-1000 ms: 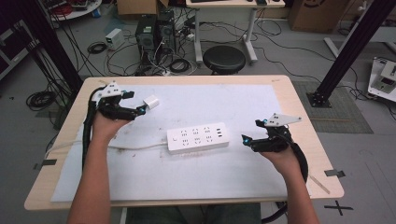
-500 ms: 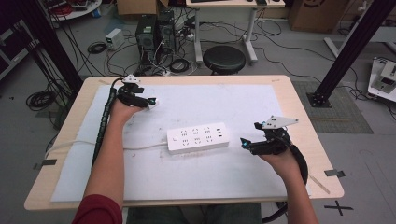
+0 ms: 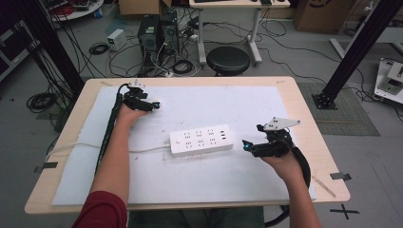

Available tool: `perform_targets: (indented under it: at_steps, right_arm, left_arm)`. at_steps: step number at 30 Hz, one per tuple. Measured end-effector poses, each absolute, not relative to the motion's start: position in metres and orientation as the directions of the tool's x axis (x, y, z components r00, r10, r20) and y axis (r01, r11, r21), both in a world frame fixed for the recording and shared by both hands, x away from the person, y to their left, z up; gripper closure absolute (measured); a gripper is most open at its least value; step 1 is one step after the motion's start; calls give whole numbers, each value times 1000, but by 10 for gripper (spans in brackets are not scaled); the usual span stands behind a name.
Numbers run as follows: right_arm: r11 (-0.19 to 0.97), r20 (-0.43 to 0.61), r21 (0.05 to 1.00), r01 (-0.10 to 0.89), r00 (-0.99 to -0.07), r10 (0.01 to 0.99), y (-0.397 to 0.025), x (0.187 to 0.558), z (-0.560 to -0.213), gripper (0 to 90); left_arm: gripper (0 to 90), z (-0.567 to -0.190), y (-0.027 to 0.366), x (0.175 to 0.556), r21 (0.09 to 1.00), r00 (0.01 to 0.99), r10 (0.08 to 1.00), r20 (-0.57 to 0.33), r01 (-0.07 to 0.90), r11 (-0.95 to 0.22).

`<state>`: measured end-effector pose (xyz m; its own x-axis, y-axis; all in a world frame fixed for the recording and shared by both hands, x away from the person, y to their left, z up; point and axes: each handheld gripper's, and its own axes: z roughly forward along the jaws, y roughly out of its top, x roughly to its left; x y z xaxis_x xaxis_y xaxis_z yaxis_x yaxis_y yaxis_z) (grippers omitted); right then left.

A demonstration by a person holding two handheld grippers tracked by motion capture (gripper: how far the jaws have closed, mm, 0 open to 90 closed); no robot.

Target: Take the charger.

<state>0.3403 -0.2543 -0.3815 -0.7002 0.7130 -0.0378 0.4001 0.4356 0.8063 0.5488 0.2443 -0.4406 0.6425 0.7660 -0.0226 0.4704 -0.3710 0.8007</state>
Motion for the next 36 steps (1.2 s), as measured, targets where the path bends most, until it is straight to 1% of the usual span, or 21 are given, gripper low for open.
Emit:
perform_targets:
  at_steps: [8, 10, 13, 16, 22, 32, 35, 36]
  right_arm:
    - [443, -43, 802, 400, -701, 711, -250, 342, -382, 175]
    - [449, -50, 802, 393, -706, 707, -250, 343, -382, 175]
    - [444, -45, 800, 403, -699, 714, -250, 341, -382, 175]
    - [440, -42, 802, 404, -697, 716, -251, 341, -382, 175]
    - [441, -42, 802, 403, -698, 715, -252, 341, -382, 176]
    - [444, -44, 801, 401, -700, 713, -250, 341, -381, 175]
    - [446, -44, 799, 403, -700, 712, -249, 342, -382, 175]
    - [446, -44, 799, 403, -700, 712, -249, 342, -382, 175]
  left_arm:
    - [193, -447, 243, 552, 786, 654, 756, -30, 483, -387]
    - [193, -446, 241, 554, 767, 659, 752, -16, 490, -414]
    - [230, -442, 237, 555, 769, 664, 748, -4, 480, -422]
    - [240, -443, 236, 556, 765, 663, 749, -6, 485, -423]
    - [300, -446, 235, 557, 750, 667, 745, -6, 496, -438]
    - [366, -447, 238, 557, 735, 670, 743, -6, 506, -450]
    - [421, -446, 238, 556, 734, 675, 738, -3, 502, -456]
    - [422, -446, 238, 556, 734, 675, 738, -3, 502, -456]
